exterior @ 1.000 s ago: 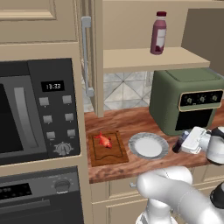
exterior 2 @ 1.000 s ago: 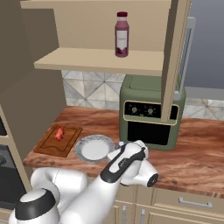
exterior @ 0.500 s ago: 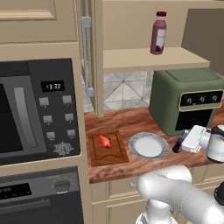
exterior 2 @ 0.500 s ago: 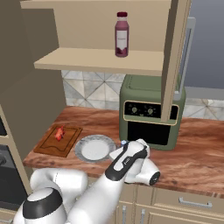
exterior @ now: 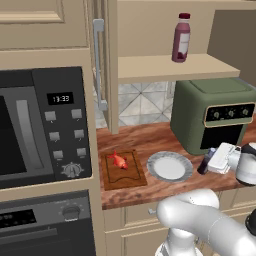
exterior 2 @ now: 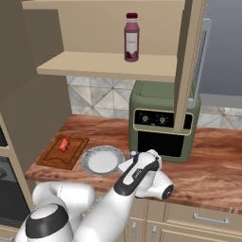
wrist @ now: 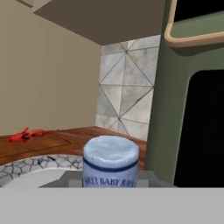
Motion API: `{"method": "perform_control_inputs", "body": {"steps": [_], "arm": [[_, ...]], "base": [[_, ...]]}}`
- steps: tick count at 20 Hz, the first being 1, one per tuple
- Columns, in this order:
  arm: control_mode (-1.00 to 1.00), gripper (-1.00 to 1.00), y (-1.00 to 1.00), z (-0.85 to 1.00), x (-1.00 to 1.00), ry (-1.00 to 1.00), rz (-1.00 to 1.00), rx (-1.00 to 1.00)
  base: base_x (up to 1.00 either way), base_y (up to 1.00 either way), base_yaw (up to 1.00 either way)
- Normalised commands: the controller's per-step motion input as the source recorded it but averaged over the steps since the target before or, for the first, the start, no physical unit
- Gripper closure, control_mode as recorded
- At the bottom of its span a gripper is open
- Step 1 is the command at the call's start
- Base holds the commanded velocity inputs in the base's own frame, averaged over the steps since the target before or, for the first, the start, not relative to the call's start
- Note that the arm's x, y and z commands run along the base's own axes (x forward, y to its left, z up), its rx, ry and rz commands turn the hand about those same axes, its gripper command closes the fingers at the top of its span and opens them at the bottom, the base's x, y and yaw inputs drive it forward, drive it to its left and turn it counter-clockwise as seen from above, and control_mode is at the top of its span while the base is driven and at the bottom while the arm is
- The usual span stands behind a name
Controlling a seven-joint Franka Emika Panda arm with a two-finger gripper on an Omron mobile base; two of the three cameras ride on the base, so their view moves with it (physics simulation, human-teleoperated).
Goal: Pick the fish from the plate and place it on the cutting board. Then pick the condiment bottle from the cabinet and place it next to the cutting board.
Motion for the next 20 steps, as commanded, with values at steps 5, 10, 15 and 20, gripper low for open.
{"method": "perform_control_inputs", "body": {"steps": [5, 10, 15, 20], "arm": [[-1.00, 1.00, 0.00, -0.01, 0.00, 0.01, 0.00, -0.04], [-1.00, 1.00, 0.00, 0.00, 0.00, 0.01, 0.00, 0.00], [-1.00, 1.00, 0.00, 0.00, 0.00, 0.05, 0.00, 0.00], [-1.00, 1.00, 0.00, 0.00, 0.00, 0.01, 0.00, 0.00]], "base": [[0.00, 0.00, 0.00], [0.00, 0.00, 0.00], [0.00, 0.00, 0.00], [0.00, 0.00, 0.00]]}}
